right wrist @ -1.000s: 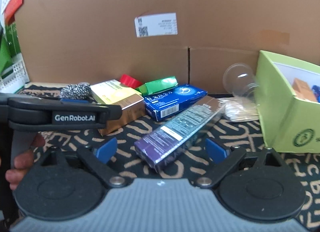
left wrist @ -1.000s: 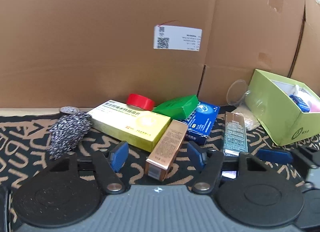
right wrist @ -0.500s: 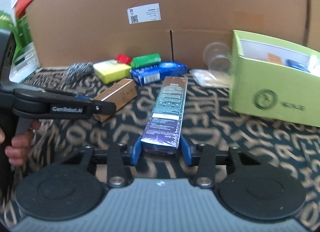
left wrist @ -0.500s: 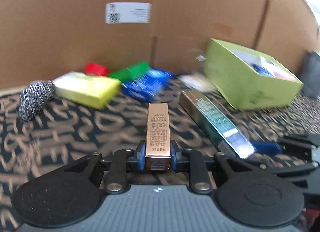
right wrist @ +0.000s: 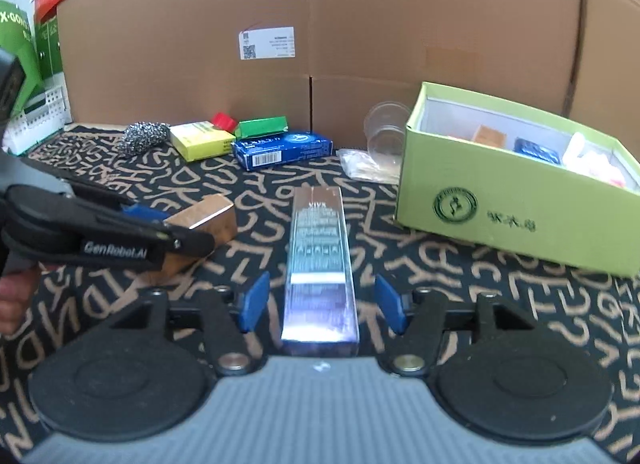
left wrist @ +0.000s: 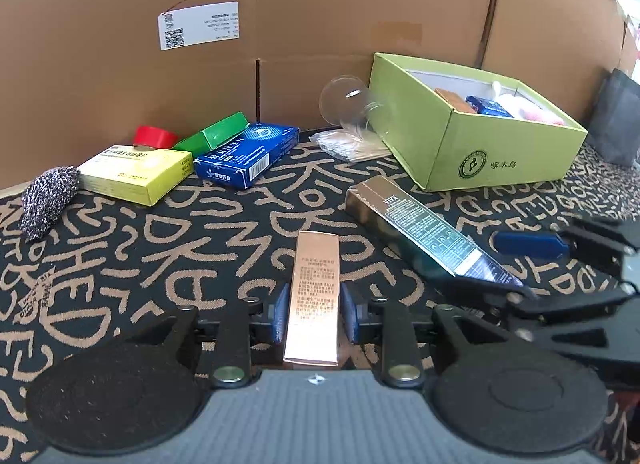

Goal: Organize objects
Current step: 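Lift both held boxes off the table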

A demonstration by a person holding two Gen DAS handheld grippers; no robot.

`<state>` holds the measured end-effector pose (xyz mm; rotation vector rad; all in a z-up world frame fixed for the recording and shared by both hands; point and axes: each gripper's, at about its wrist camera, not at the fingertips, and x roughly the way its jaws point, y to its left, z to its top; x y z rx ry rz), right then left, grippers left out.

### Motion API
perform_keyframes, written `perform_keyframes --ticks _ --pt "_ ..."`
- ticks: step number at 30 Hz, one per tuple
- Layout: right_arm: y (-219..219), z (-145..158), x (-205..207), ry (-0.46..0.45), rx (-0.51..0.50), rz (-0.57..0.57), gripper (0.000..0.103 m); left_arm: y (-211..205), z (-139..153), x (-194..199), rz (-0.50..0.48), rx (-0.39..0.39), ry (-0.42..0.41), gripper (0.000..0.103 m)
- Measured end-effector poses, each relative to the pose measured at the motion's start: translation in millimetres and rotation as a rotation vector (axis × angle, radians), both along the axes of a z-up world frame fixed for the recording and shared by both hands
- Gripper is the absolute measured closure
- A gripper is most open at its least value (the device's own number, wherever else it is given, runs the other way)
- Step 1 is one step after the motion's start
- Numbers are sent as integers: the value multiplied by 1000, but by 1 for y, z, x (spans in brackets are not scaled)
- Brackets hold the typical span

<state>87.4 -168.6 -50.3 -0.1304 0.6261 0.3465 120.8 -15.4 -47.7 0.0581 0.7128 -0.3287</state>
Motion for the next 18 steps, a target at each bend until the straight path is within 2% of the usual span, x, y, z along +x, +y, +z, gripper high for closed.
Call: perform_keyframes --ticks 9,12,13,18 --pt "12 -9 35 49 -2 23 48 -6 -5 9 15 13 11 74" --pt "13 -12 40 64 -8 28 57 -9 -6 11 22 17 3 74" --pt "13 -14 40 71 -3 33 63 -10 -6 12 20 20 2 74" --pt "12 -14 33 57 7 40 65 -14 -4 8 11 38 -1 78"
